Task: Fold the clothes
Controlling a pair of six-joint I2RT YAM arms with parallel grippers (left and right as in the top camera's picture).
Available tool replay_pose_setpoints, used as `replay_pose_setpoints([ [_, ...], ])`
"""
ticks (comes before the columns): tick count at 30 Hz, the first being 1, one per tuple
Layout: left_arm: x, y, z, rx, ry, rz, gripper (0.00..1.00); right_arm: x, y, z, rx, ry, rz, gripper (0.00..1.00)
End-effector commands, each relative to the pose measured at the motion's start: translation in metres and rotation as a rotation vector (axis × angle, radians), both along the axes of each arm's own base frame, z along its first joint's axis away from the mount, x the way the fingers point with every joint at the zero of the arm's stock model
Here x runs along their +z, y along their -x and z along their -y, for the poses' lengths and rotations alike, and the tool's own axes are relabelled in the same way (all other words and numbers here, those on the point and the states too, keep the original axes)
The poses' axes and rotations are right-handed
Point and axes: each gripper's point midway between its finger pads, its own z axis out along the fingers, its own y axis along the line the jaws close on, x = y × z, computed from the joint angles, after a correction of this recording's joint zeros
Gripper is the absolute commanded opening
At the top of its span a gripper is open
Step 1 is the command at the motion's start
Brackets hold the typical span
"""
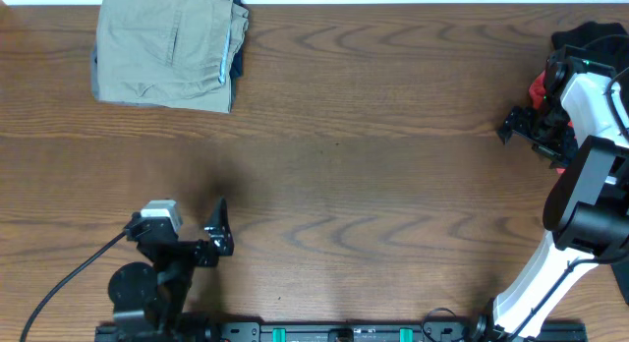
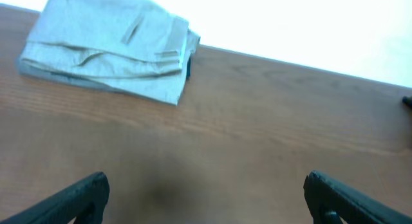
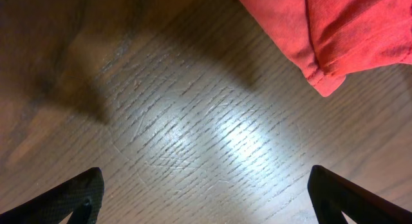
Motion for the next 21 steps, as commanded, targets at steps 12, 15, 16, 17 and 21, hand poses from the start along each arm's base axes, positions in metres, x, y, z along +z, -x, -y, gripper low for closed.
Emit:
replay_pose_setpoints([
  [12,-0.029,-0.029,-0.018,0.093,-0.042,0.195,0.98,0.003,-0.003,0.004,-0.002,0.013,0.008,0.99],
  [15,-0.035,-0.031,-0.028,0.147,-0.052,0.200,0.98,0.003,-0.003,0.004,-0.002,0.013,0.008,0.99],
  [16,-0.037,-0.032,-0.030,0.161,-0.054,0.202,0.98,0.003,-0.003,0.004,-0.002,0.013,0.008,0.99],
  [17,-0.040,-0.032,-0.033,0.177,-0.057,0.193,0.98,0.003,-0.003,0.004,-0.002,0.013,0.008,0.99],
  [21,-0.041,-0.031,-0.038,0.205,-0.062,0.190,0.98,0.003,-0.003,0.004,-0.002,0.013,0.008,0.99],
])
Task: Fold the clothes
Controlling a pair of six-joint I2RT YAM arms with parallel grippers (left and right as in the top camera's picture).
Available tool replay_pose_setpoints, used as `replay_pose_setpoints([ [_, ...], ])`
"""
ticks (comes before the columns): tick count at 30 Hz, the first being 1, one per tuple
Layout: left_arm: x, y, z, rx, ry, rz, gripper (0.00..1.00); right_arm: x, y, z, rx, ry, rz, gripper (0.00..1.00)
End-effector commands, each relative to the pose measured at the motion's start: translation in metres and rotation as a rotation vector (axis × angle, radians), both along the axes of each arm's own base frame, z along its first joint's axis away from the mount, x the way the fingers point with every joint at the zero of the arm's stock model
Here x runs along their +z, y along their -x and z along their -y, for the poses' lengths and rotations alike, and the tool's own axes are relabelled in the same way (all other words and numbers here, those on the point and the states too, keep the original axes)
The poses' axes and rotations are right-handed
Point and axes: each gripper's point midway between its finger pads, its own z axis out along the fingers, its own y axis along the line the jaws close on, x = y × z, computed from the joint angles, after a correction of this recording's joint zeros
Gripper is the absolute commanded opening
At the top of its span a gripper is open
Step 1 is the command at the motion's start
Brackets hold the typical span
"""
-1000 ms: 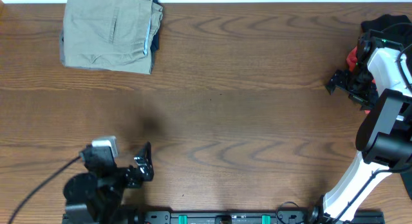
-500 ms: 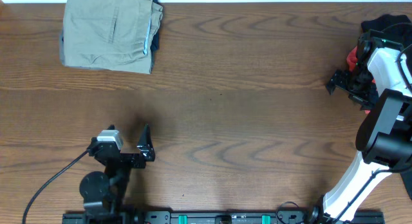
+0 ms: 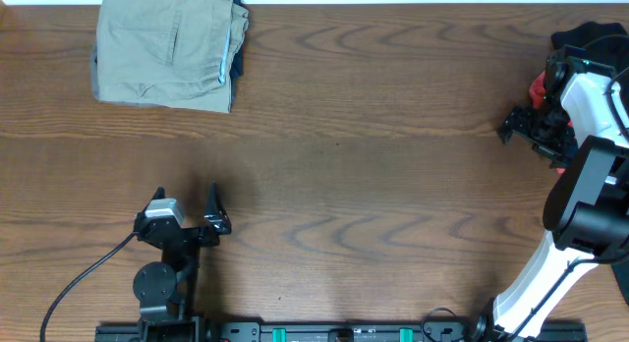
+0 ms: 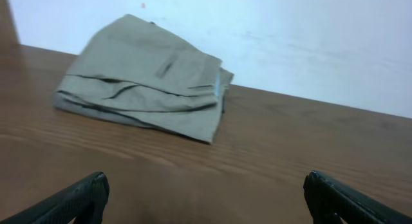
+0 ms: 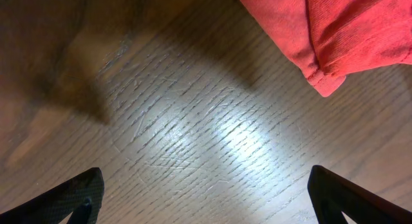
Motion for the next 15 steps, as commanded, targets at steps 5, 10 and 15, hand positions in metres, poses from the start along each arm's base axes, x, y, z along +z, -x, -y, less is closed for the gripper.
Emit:
replay_pose_setpoints([
  [5,-0.013,0.002,-0.016,0.080,-0.007,-0.041,0.98,0.003,-0.003,0.004,-0.002,0.013,0.009,0.99],
  [10,-0.019,0.003,-0.020,0.100,-0.007,-0.069,0.98,0.003,-0.003,0.004,-0.002,0.013,0.009,0.99],
  [15,-0.020,0.003,-0.020,0.100,-0.007,-0.072,0.98,0.003,-0.003,0.004,-0.002,0.013,0.009,0.99],
])
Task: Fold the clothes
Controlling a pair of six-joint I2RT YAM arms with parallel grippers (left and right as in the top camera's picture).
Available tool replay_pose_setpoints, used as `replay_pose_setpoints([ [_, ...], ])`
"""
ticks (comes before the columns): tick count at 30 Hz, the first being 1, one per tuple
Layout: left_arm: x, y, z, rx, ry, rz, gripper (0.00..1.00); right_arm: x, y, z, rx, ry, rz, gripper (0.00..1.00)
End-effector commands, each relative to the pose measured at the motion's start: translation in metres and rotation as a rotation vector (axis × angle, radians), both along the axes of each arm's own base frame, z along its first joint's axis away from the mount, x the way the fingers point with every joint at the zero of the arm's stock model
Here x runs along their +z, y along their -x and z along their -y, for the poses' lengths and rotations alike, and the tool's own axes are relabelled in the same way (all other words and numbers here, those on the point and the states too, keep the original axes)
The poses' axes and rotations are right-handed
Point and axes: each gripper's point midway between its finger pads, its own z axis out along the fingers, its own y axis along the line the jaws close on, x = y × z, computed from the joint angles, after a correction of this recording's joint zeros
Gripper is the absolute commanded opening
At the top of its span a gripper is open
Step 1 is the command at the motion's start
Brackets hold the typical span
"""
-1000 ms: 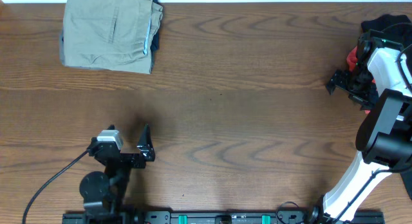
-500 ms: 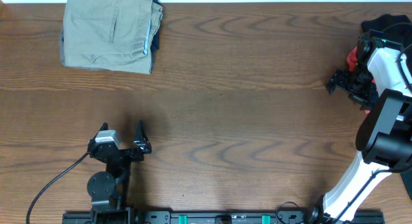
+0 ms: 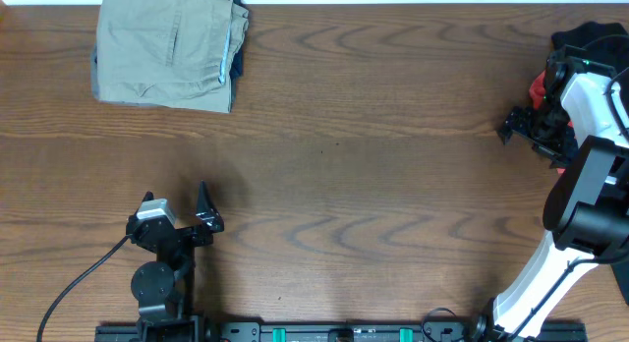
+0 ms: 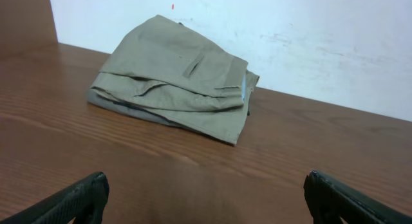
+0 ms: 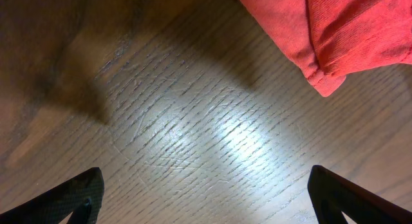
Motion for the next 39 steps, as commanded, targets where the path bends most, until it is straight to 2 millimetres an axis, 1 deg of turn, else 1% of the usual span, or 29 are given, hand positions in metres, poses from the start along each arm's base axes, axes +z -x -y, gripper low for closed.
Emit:
replay_pose_setpoints([
  [1,-0.015,0.002,-0.004,0.019,-0.002,-0.049,0.98,0.003,-0.003,0.004,-0.002,0.013,0.009,0.99],
  [24,-0.015,0.002,-0.004,0.019,-0.002,-0.049,0.98,0.002,-0.003,0.004,-0.002,0.013,0.008,0.99],
  [29,-0.015,0.002,-0.004,0.019,-0.002,-0.049,0.98,0.004,-0.004,0.001,0.006,0.011,0.013,0.99],
  [31,-0.015,0.002,-0.004,0.019,-0.002,-0.049,0.98,0.010,-0.006,-0.002,0.013,0.015,0.028,0.99],
  [33,-0.015,0.002,-0.004,0.019,-0.002,-0.049,0.98,0.020,-0.009,-0.005,0.022,0.022,0.056,0.99],
  [36,-0.015,0.002,-0.004,0.019,-0.002,-0.049,0.98,0.043,-0.014,-0.009,0.036,0.038,0.113,0.99],
  [39,-0.015,0.002,-0.004,0.019,-0.002,-0.049,0.98,0.069,-0.016,-0.009,0.037,0.056,0.178,0.99],
])
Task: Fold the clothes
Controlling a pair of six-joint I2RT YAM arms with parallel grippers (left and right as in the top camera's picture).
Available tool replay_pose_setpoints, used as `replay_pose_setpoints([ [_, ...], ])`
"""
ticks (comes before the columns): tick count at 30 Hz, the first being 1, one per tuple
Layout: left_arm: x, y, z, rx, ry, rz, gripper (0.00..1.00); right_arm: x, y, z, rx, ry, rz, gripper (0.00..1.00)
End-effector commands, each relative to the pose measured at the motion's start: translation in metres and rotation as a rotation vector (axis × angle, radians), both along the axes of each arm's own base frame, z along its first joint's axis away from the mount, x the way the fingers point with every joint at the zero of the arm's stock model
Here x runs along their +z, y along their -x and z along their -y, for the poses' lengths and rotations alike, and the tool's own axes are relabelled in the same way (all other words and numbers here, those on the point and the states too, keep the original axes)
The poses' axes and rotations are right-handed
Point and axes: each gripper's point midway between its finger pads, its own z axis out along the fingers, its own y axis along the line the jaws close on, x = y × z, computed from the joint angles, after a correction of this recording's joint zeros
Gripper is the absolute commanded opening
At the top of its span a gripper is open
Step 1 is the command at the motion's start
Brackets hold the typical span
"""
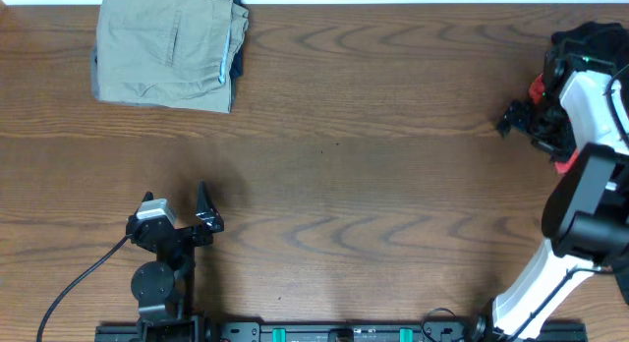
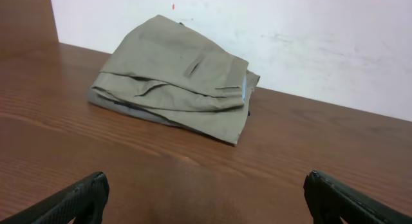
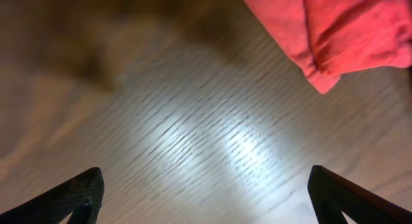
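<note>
Folded khaki trousers lie at the far left of the table, over a dark garment; the left wrist view shows the trousers against a white wall. A red garment fills the top right of the right wrist view; overhead only a scrap of the red garment shows beside a black garment at the right edge. My left gripper is open near the front left, low over bare wood. My right gripper is open just left of the red garment, over wood.
The brown wooden table stretches between both arms. A white wall stands behind its far edge. A black cable runs from the left arm to the front left. The right arm's white link covers part of the clothes pile.
My right gripper has shifted slightly towards the far edge beside the red garment, and its view is blurred. The left arm and the khaki trousers are unchanged.
My left gripper was open at the front left, angled down at the wood. It then stood further left and lifted its view towards the khaki trousers, and has stayed there. My right gripper stayed open beside the red garment, shifting only slightly now.
</note>
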Motion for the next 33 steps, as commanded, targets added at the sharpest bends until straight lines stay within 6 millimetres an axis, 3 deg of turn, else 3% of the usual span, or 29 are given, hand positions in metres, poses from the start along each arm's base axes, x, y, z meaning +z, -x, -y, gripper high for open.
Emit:
replay_pose_setpoints([
  [1,-0.015,0.002,-0.003,0.016,-0.002,-0.049,0.98,0.054,-0.007,0.000,0.010,0.045,0.137,0.99],
  [11,-0.015,0.002,-0.003,0.016,-0.002,-0.049,0.98,0.147,0.003,-0.004,0.011,0.108,0.372,0.99],
  [18,-0.015,0.002,-0.003,0.016,-0.002,-0.049,0.98,0.216,0.024,-0.013,0.018,0.154,0.556,0.99],
  [26,-0.015,0.002,-0.003,0.016,-0.002,-0.049,0.98,0.301,0.066,-0.063,0.131,0.171,0.823,0.99],
  [29,-0.015,0.002,-0.003,0.016,-0.002,-0.049,0.98,0.333,0.091,-0.092,0.209,0.151,0.944,0.99],
  [33,-0.015,0.002,-0.003,0.016,-0.002,-0.049,0.98,0.371,0.135,-0.111,0.268,0.134,1.107,0.99],
])
